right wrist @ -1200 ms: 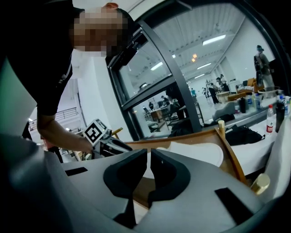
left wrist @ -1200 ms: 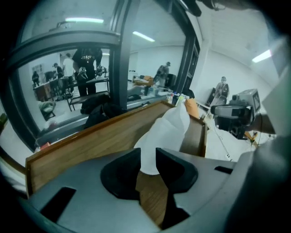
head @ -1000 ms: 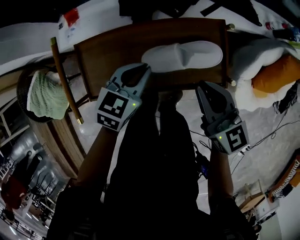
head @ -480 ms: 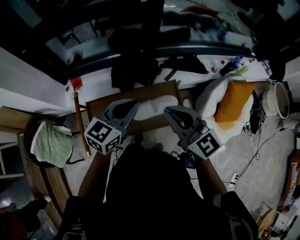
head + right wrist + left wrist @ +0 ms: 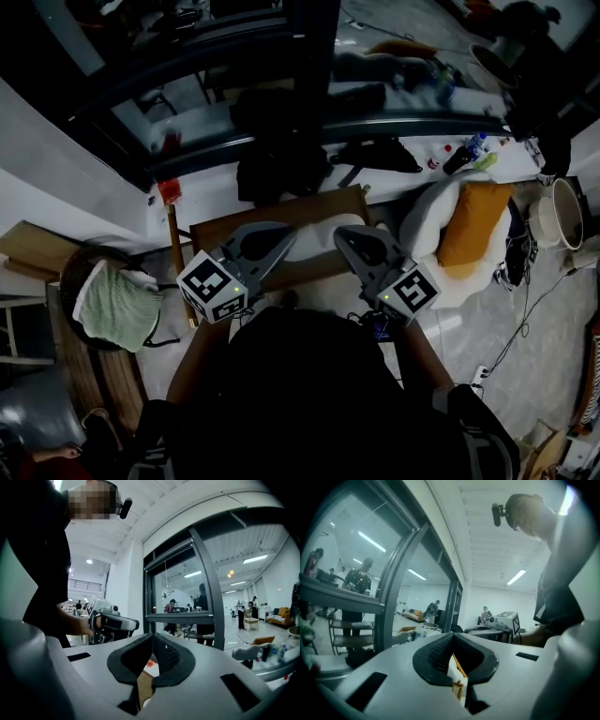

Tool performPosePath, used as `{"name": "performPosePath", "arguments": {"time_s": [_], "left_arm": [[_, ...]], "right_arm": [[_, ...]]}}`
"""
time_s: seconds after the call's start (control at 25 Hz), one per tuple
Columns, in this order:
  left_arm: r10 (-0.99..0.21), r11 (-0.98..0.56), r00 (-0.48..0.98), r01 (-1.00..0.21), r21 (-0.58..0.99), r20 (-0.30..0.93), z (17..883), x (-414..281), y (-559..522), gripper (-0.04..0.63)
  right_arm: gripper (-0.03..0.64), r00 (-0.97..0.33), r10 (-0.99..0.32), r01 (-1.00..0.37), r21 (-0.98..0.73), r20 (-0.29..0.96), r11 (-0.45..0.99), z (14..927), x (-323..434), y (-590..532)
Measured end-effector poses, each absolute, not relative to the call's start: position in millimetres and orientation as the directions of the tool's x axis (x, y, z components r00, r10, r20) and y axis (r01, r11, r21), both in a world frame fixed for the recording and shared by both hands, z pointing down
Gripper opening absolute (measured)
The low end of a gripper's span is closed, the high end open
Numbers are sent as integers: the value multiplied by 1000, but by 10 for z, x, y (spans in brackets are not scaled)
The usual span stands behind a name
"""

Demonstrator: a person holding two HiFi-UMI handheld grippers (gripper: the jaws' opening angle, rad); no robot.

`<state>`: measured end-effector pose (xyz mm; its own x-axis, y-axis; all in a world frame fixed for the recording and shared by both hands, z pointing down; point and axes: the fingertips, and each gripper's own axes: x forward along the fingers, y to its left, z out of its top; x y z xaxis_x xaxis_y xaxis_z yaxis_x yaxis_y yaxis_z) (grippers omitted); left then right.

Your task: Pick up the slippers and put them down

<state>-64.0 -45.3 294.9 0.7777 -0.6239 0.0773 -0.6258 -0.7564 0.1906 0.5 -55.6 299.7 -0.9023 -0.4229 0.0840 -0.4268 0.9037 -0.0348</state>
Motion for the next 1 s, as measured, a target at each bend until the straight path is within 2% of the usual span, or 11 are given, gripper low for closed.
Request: {"name": "performPosePath", "arguments": {"time_s": [1.0], "left_arm": [[-597,-768,797,-601,224,91,3070,-841,-643,11]], "right_arm": [[25,-913,-395,-397,3,98,918,2973,-284,-842]]}}
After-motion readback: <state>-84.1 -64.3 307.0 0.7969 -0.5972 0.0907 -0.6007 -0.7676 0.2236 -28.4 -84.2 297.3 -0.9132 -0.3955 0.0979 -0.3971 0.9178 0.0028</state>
